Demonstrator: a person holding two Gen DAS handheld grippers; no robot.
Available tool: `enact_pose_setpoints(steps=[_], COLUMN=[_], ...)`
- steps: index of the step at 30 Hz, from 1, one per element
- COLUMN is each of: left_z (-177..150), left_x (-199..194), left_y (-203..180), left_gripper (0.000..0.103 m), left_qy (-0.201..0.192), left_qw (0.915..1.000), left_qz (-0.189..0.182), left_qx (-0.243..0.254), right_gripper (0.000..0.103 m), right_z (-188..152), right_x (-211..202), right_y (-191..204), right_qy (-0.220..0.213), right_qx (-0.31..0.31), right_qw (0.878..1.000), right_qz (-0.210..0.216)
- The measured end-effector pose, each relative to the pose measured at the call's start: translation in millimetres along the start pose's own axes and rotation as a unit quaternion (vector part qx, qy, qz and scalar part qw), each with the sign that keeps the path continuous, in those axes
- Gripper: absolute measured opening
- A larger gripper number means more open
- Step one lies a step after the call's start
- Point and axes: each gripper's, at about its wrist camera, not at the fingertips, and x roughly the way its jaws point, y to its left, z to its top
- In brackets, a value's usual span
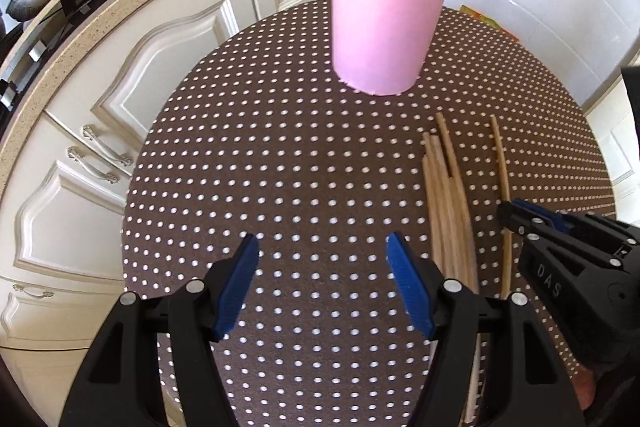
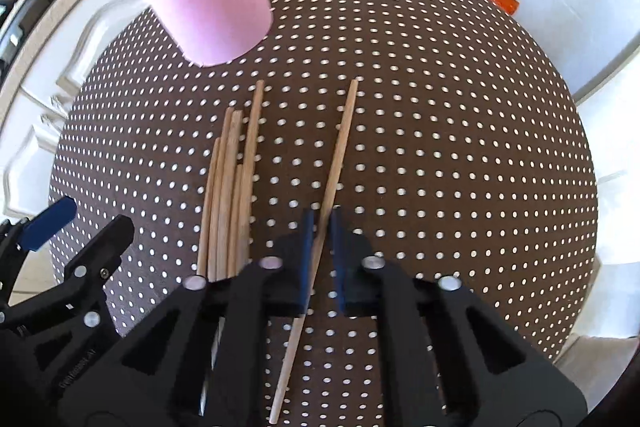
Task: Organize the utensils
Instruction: 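Grasp a chopstick with the right tool while the left tool grasps another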
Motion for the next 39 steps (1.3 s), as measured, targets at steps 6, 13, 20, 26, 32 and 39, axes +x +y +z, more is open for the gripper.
enact_pose_setpoints(steps=[6, 13, 20, 26, 32, 39], left_z=[6.9, 12.4, 18.6, 25.0, 31.6, 23.7], left_x=[3.8, 14.9, 32.5, 43.1, 41.4, 41.6], left_y=[-9.2, -34.3, -45.9, -50.1, -42.3, -41.2], left_gripper=[0.066, 0.066, 0.067, 0.067, 0.067, 0.067], left_qy=[0.016, 0.042, 0.066, 0.086, 0.088, 0.092], left_qw=[0.9988, 0.9964, 0.9955, 0.994, 0.9935, 0.9925], left_qz=[-0.046, -0.052, -0.009, -0.01, -0.049, -0.04], left_qx=[0.004, 0.052, 0.068, 0.067, 0.053, 0.07], right_gripper=[0.006, 0.006, 0.006, 0.006, 0.006, 0.006], right_z=[4.1, 3.0, 3.9, 5.4, 5.2, 5.6], right_x=[-6.2, -16.4, -14.8, -10.6, -11.0, -10.7], right_y=[-24.3, -33.6, -39.8, -39.1, -40.9, -40.8], right_qy=[0.009, 0.011, 0.015, 0.017, 0.02, 0.02], right_qx=[0.053, 0.062, 0.067, 0.07, 0.077, 0.078], right_qw=[0.997, 0.995, 0.994, 0.994, 0.992, 0.992], right_qz=[0.062, 0.077, 0.086, 0.088, 0.095, 0.095])
